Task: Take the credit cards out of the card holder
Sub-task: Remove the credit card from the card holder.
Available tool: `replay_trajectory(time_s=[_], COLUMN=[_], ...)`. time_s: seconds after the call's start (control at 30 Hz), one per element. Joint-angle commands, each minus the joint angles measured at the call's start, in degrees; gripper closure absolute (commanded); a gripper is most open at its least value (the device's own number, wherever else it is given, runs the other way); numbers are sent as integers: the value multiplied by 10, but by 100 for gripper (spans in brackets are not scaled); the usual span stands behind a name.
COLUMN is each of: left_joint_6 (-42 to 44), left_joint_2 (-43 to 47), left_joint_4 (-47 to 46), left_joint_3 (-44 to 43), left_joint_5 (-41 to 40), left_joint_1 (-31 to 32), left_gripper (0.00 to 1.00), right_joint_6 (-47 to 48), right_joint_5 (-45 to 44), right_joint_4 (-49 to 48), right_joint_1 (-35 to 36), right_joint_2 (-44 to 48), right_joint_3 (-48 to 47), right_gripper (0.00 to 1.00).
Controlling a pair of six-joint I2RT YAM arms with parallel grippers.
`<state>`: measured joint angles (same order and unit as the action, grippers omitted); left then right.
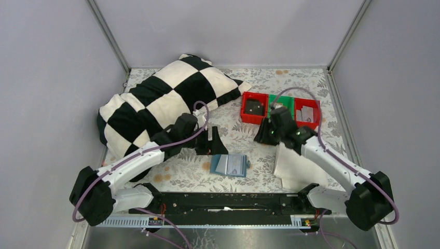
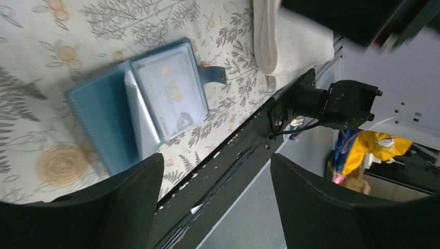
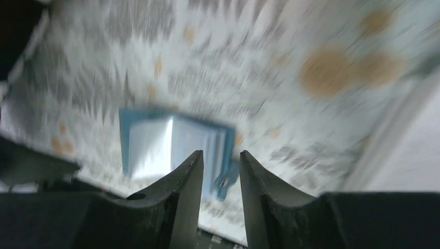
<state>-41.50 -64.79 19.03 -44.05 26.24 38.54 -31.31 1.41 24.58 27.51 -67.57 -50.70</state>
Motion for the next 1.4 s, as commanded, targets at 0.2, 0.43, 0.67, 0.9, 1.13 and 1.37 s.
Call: replay_trajectory(time_s=[0.2,0.43,0.67,0.9,1.13,1.37], left_joint_6=[-113,-79,-71,-72,-74,-71], left_joint_2=[-107,-121,-140,-159,-169,-169], left_joint_4=[-238,-202,-209,-224,-241,-238], left_joint_3=[65,86,114,127,133,131], left_joint_5=[51,-1,-3,5,19,16], left_joint_1=[41,39,25,19,18,18], left_gripper=[24,25,26,26,27,27], right_joint_6=[-200,-191,-197,-196,-195,-218], right_joint_5=[114,147,166,176,182,212], right_joint_4=[-200,-231,-264,-279,-295,-349], right_joint_1=[127,129,129,129,129,130], right_joint_2=[0,-57,-98,-121,-132,-135], right_joint_3=[160,160,177,189,195,203], right_gripper=[65,64,62,62,59,59])
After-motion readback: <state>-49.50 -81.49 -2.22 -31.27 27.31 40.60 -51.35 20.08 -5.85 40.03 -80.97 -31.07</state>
